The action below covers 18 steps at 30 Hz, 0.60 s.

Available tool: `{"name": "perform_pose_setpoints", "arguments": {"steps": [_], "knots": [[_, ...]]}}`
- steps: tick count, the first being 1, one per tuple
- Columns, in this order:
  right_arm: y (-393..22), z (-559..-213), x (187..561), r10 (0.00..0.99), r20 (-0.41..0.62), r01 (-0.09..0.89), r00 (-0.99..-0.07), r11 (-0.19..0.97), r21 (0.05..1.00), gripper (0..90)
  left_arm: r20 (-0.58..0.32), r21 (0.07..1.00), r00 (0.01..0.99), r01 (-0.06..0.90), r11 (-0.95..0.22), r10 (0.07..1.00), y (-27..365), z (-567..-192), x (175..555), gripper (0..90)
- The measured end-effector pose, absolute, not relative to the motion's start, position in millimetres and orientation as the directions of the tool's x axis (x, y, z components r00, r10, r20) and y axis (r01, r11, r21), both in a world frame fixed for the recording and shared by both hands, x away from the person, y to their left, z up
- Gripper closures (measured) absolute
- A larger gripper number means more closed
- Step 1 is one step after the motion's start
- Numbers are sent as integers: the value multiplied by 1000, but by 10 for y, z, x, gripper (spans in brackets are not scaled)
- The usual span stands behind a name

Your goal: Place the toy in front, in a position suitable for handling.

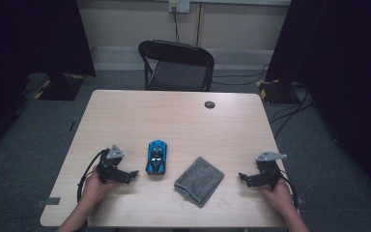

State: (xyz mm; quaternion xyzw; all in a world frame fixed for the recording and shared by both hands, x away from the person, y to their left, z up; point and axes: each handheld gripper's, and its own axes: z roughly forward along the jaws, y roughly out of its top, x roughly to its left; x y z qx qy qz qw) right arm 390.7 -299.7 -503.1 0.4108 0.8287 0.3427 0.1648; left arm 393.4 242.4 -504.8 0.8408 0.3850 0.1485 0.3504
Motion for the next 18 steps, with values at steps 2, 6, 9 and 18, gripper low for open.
{"name": "perform_pose_setpoints", "arguments": {"steps": [2, 6, 9, 18], "knots": [[-2998, -5031, 3908, 794, 9, 568, -608, 428, 703, 23, -19, 703, 659, 544, -458, 752, 2424, -5047, 3934, 0], [-2999, -5031, 3910, 792, 10, 567, -610, 428, 703, 22, -19, 703, 658, 544, -459, 752, 2423, -5047, 3935, 0], [-2998, -5031, 3910, 793, 10, 568, -609, 428, 703, 22, -19, 703, 658, 544, -458, 753, 2422, -5047, 3935, 0], [-2998, -5031, 3910, 792, 10, 568, -610, 428, 703, 22, -24, 674, 655, 569, -472, 755, 2411, -5006, 3937, 12]]}}
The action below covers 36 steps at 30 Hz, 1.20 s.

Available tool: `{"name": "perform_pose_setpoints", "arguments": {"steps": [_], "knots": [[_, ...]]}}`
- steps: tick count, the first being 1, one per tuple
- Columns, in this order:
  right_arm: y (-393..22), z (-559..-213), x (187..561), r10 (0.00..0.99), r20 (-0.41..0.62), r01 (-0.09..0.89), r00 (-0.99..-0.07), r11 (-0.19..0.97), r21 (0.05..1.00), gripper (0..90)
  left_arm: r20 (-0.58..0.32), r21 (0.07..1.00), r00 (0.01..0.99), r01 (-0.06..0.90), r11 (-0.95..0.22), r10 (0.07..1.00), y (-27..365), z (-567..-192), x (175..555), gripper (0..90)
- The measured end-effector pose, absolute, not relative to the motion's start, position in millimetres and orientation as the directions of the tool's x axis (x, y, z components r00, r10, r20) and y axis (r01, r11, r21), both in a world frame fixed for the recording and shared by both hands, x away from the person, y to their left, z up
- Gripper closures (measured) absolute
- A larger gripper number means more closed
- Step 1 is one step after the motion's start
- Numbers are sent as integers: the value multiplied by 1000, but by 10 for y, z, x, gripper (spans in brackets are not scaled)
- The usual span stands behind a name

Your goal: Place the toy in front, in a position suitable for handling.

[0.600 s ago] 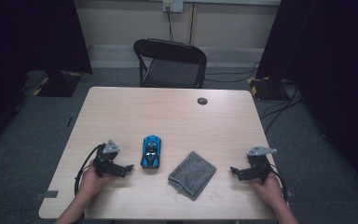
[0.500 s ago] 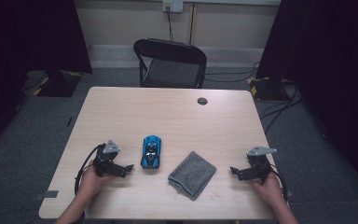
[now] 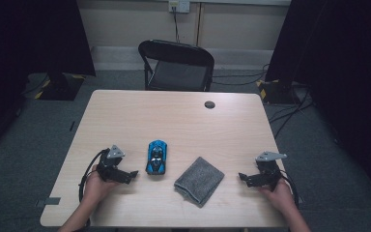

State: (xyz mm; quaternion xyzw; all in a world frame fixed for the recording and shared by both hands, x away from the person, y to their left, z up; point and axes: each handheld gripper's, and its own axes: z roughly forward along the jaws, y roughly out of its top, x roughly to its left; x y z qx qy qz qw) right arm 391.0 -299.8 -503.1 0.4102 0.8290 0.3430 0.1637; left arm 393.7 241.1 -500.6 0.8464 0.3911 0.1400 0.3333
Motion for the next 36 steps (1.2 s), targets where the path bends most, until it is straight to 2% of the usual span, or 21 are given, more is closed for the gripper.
{"name": "perform_pose_setpoints", "arguments": {"steps": [2, 6, 12, 19, 26, 36], "knots": [[-2998, -5031, 3910, 792, 10, 568, -610, 428, 703, 22, -25, 660, 662, 573, -485, 749, 2412, -4978, 3943, 35], [-3000, -5032, 3913, 790, 11, 566, -613, 430, 704, 22, -93, 654, 655, 608, -450, 750, 2439, -4915, 3954, 176], [-3001, -5032, 3914, 789, 10, 565, -614, 430, 704, 22, -93, 636, 660, 616, -465, 745, 2398, -4849, 3964, 162], [-3001, -5032, 3914, 790, 11, 566, -614, 430, 704, 22, -151, 650, 647, 635, -418, 747, 2241, -4648, 4016, 166], [-3000, -5032, 3913, 790, 11, 566, -613, 430, 704, 22, -141, 651, 656, 626, -429, 742, 1955, -4477, 4098, 194], [-3000, -5032, 3911, 791, 10, 567, -611, 429, 703, 22, -115, 639, 628, 640, -426, 770, 1708, -4385, 4244, 182]]}}
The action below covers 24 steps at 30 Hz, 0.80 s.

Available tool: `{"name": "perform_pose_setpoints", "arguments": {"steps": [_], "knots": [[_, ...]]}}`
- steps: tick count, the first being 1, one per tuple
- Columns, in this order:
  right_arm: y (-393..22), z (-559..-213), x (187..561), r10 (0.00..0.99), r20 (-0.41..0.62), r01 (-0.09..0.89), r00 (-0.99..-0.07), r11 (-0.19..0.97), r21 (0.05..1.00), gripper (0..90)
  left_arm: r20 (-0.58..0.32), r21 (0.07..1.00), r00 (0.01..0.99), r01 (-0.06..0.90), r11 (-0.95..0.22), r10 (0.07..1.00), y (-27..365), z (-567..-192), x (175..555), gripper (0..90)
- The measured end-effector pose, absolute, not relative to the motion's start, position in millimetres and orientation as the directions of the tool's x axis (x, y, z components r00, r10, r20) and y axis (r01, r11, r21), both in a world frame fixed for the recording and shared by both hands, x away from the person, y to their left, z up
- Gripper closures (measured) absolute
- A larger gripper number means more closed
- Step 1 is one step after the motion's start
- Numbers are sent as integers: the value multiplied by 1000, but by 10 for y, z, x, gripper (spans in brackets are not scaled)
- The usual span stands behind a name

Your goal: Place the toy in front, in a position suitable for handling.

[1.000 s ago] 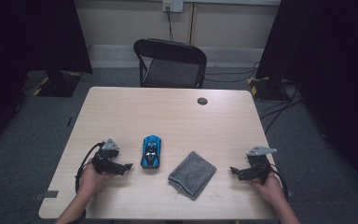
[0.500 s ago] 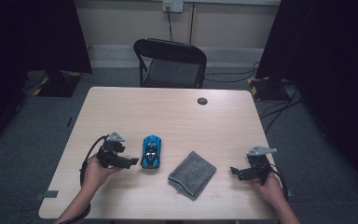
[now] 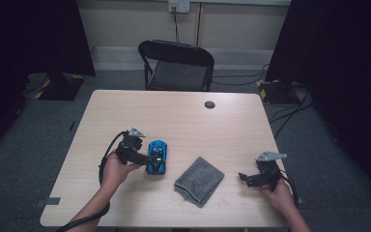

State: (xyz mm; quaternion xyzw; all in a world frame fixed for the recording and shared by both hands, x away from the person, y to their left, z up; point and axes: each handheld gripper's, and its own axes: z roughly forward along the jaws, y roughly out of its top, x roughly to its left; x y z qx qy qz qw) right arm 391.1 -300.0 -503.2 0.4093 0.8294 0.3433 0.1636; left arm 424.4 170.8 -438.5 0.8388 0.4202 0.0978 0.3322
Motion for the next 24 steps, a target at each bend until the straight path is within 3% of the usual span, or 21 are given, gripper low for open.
{"name": "perform_pose_setpoints", "arguments": {"steps": [6, 24], "knots": [[-3000, -5031, 3911, 791, 10, 567, -611, 429, 703, 22, -84, 620, 580, 666, -414, 810, 1582, -4403, 4336, 144], [-3000, -5032, 3911, 791, 10, 566, -612, 429, 704, 22, -103, 603, 526, 708, -368, 844, 1428, -4493, 4471, 152]]}}
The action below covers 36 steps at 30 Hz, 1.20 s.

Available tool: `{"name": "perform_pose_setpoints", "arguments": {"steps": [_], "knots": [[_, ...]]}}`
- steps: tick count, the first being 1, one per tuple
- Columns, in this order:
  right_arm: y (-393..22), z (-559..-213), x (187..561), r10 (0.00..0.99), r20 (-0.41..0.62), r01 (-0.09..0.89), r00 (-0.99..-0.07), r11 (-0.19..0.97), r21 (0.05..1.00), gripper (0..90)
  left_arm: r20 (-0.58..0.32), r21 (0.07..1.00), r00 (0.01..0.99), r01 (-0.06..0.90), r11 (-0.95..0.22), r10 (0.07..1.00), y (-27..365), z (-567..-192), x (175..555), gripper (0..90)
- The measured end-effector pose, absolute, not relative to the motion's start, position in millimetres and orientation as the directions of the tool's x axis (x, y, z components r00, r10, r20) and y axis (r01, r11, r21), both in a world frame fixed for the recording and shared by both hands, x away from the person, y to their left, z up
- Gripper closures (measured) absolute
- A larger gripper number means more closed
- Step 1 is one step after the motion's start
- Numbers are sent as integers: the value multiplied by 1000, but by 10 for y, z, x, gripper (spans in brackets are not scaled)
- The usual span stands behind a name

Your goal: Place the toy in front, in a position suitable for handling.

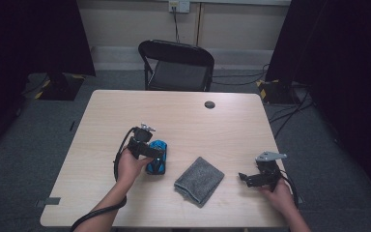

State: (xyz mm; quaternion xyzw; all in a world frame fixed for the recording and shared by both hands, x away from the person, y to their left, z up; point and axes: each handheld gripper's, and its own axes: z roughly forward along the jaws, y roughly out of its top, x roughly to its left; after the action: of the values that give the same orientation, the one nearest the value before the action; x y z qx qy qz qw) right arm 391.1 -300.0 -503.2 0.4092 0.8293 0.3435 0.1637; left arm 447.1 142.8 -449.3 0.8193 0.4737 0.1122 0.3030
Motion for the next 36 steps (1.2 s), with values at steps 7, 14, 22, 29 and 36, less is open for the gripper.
{"name": "perform_pose_setpoints", "arguments": {"steps": [7, 14, 22, 29, 36], "knots": [[-2999, -5032, 3911, 791, 10, 567, -611, 429, 704, 22, -86, 596, 511, 714, -367, 855, 1362, -4561, 4471, 152], [-2999, -5032, 3911, 791, 10, 567, -611, 429, 704, 22, -92, 591, 489, 728, -348, 867, 1317, -4586, 4470, 150], [-2999, -5032, 3911, 791, 10, 567, -611, 429, 704, 22, -83, 583, 470, 738, -340, 879, 1281, -4621, 4476, 148], [-2999, -5032, 3911, 791, 10, 566, -611, 429, 704, 22, -91, 566, 446, 759, -322, 890, 1265, -4681, 4479, 132], [-2999, -5031, 3911, 791, 10, 567, -611, 429, 703, 22, -83, 550, 421, 775, -311, 903, 1216, -4753, 4479, 104]]}}
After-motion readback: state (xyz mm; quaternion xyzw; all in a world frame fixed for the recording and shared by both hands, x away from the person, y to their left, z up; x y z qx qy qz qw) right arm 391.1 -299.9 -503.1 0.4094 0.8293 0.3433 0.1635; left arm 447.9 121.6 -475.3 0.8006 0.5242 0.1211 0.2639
